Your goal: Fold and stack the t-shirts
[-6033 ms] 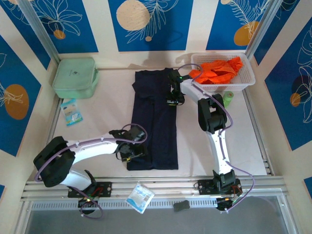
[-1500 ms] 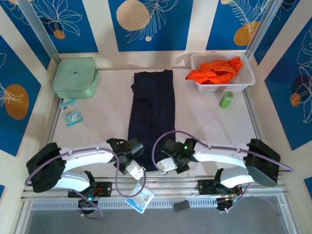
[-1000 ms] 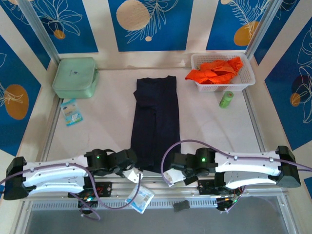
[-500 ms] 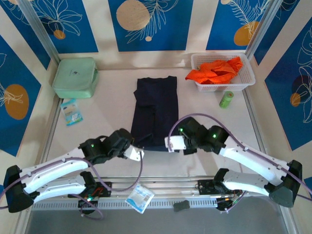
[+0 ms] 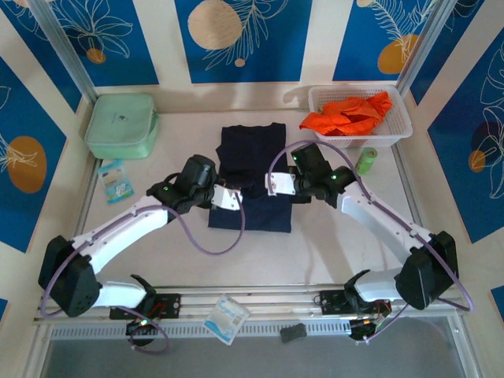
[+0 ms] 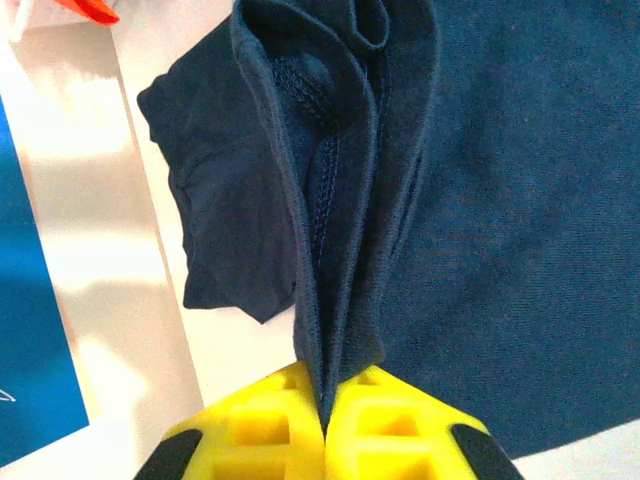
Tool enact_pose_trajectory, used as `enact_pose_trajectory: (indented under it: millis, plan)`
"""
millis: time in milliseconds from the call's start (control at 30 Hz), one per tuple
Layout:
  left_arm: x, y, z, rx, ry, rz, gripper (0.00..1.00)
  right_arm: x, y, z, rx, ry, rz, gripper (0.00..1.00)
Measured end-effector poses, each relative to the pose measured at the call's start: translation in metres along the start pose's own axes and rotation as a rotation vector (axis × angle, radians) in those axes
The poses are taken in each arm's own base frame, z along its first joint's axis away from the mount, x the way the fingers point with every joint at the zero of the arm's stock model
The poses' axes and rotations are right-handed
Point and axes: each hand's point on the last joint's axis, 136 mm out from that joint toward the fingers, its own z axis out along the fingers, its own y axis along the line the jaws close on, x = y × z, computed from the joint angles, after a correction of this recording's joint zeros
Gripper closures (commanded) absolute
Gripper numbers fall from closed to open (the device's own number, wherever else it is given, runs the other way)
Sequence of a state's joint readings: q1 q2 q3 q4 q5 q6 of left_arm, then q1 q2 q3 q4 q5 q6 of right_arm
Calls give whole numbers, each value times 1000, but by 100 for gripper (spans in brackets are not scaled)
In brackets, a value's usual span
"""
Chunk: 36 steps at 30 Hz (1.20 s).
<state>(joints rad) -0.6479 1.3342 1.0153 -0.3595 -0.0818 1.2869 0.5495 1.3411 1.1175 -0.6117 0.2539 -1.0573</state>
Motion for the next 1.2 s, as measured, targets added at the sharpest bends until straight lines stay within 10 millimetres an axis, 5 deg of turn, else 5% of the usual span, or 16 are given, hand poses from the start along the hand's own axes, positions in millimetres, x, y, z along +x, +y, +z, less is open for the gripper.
enact_pose_trajectory:
  millis: [567,600,667,800,1033,1200]
  plan:
    - [35,-2,70,47,7,-70,100,31,-21,79,-24,49,103,96]
    - [37,-4,75,52,9,-76,95,33,-21,86,-25,55,117,85]
    - [42,-8,85,63,18,-94,66,38,-22,97,-21,66,146,67]
    - [57,-9,102,61,45,-156,40,52,-33,120,23,101,239,55]
    - [70,24,107,-85,86,-213,35,60,-63,119,121,77,371,54]
    - [69,49,94,-177,78,-224,34,47,-84,87,175,-5,379,54]
